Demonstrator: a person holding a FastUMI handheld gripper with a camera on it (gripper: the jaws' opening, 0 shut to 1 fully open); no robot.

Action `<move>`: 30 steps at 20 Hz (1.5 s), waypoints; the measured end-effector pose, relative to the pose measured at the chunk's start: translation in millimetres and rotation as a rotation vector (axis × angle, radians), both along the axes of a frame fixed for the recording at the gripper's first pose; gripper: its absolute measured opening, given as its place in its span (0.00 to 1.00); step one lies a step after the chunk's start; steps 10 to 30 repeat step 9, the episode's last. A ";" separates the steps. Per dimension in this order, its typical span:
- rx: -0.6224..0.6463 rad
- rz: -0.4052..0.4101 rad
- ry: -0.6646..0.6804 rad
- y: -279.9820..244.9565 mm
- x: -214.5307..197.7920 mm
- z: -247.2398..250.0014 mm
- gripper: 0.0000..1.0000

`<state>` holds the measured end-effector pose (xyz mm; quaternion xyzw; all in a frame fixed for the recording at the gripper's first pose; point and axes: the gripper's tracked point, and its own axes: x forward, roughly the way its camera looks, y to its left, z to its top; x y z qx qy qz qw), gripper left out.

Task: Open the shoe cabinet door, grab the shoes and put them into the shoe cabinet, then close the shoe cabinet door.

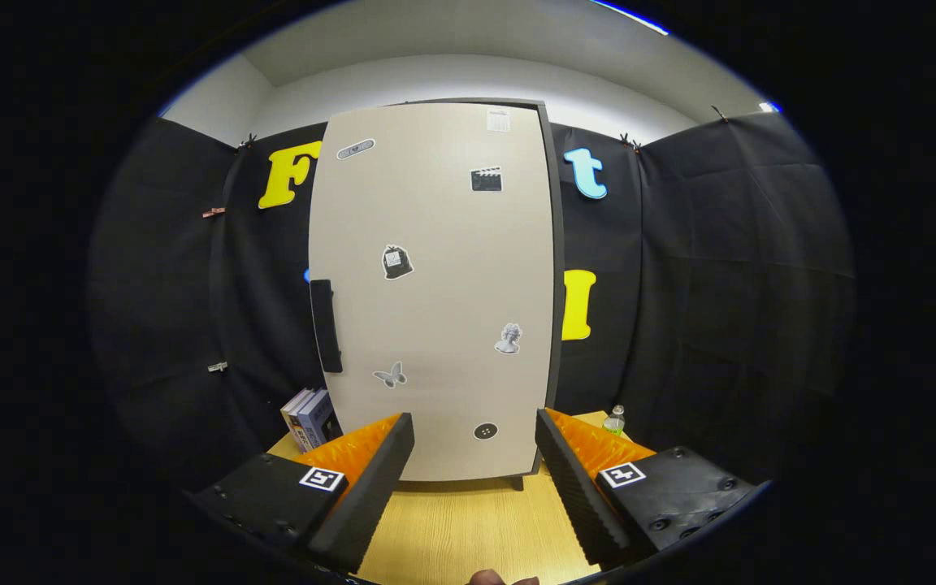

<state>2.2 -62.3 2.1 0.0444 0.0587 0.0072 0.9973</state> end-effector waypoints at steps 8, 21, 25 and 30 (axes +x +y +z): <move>0.009 -0.013 0.005 -7.0 0.7 -2.4 0.98; 0.007 -0.013 0.007 -7.6 0.6 -2.9 0.98; 0.007 -0.013 0.007 -7.6 0.6 -2.9 0.98; 0.007 -0.013 0.007 -7.6 0.6 -2.9 0.98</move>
